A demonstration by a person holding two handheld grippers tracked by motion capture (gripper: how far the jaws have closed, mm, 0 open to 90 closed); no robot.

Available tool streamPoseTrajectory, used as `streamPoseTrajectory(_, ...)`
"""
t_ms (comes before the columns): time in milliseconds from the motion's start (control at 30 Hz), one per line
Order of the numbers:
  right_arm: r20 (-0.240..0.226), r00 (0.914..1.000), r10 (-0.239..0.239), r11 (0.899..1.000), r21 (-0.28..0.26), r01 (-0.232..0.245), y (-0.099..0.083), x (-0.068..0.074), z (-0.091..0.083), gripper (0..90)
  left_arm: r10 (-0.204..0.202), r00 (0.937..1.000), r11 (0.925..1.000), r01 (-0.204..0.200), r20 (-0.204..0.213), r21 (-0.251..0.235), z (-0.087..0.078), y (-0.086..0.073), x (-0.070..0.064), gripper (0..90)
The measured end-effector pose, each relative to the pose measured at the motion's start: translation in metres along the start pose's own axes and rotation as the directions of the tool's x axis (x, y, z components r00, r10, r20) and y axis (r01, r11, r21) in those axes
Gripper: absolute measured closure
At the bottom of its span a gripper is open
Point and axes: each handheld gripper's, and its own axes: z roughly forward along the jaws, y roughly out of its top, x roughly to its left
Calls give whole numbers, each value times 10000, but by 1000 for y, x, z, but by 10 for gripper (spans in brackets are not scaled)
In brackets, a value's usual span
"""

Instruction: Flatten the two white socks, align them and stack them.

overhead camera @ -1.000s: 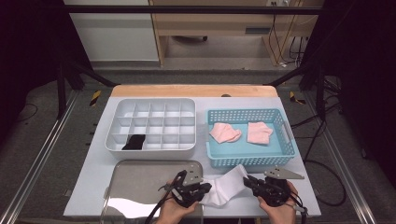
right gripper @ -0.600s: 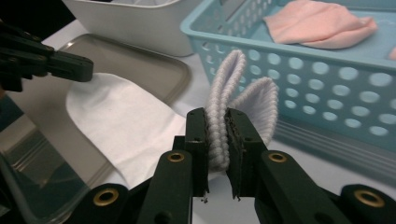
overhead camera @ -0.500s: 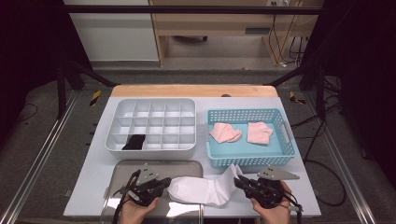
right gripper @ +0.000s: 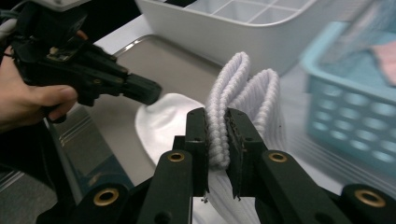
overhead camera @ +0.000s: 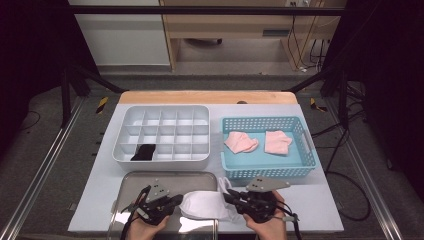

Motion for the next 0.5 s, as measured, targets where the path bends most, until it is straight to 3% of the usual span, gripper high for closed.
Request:
streamPoseTrajectory(233,-499,9984,-262,9982,532,288,2,17,36,799,-48,10000,10000,47,32,49,1,-1,1,888)
streamPoseTrajectory(500,-877,9946,-563,9949,785,633,8,34,62,796,10,10000,10000,-11,87,66,2,-2,0,889)
